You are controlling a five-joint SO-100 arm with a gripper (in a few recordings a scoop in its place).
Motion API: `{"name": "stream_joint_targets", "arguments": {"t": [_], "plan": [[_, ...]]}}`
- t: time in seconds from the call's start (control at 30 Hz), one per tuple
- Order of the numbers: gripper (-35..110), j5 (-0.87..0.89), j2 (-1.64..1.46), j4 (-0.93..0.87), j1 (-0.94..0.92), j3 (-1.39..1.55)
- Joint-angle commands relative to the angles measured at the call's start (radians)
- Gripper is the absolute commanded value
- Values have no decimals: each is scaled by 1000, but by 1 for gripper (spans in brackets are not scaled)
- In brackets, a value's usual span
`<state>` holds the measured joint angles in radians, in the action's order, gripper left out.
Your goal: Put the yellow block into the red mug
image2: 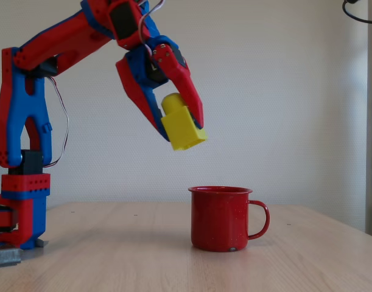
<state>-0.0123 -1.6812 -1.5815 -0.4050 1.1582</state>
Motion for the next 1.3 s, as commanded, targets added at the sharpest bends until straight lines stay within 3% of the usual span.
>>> {"name": "stream_joint_targets", "arguments": {"t": [0.0,0.53,1.27], "plan": [[0,44,-40,-26,48,-100],[0,196,-57,-25,437,-150],[0,256,324,155,532,-272]]}}
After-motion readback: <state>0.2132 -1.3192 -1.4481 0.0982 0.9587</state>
